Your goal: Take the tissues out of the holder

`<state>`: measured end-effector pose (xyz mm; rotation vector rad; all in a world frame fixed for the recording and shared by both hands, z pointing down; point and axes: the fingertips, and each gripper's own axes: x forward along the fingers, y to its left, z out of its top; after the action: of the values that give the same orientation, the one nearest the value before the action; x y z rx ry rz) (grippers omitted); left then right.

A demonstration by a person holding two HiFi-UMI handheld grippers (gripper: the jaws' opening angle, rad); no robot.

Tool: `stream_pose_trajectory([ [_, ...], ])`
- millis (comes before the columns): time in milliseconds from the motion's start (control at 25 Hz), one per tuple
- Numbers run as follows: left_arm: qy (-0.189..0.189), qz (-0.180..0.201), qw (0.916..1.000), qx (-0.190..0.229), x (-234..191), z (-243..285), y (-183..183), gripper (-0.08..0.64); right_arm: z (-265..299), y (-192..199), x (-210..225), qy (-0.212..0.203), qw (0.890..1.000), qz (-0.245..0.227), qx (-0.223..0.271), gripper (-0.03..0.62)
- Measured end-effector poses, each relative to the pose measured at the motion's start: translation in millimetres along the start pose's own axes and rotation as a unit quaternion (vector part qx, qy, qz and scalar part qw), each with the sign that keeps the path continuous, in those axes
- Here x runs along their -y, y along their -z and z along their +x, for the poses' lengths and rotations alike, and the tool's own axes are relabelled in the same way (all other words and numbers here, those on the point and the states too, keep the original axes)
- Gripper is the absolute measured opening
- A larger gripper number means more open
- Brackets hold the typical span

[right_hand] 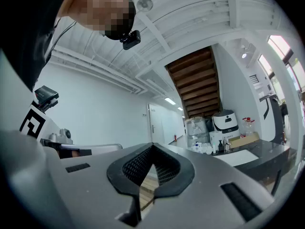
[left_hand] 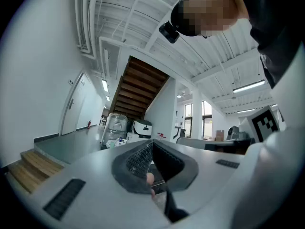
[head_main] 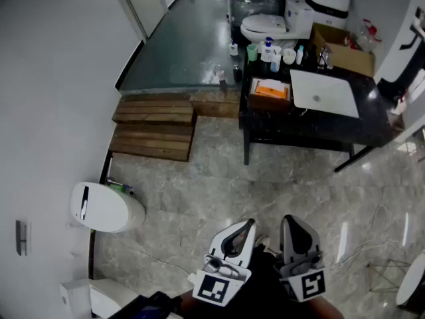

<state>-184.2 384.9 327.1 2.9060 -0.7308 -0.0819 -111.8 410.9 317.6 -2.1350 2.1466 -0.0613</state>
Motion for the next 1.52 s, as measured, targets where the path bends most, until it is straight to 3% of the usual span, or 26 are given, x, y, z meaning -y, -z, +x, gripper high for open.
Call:
stream_pose_trajectory([
  [360,-0.027,0.003,0.9996,-0.008,23.2,26.8,10.7,-0.003,-17.2,6.5,48.0,-0.023,0.999,0.024,-0.006,-0.002],
  [640,-0.075,0.030,0.9967,0.000,36.6,29.5,15.0,-0.003,-44.5,12.9,80.7,-0.036,0.998,0.043,0.000,-0.002],
  [760,-0.090,0.049,0.9947,0.007,35.8,33.9,7.8,-0.003,-49.7,18.7,92.1,-0.033,0.999,0.030,-0.006,-0.002],
  [960,-0.060,0.102,0.9929,0.008,60.3,52.0,6.0,-0.003,-48.8,10.3,107.9,-0.023,0.999,0.033,0.016,-0.002],
  [1200,-0.032,0.065,0.9974,0.008,71.1,87.5,18.0,-0.003,-42.1,5.1,127.3,0.009,0.999,-0.047,0.005,-0.002],
  [1520,-0.002,0.062,0.9981,0.008,48.6,145.4,18.1,-0.003,8.6,-3.8,157.3,0.020,1.000,-0.003,0.024,-0.002],
])
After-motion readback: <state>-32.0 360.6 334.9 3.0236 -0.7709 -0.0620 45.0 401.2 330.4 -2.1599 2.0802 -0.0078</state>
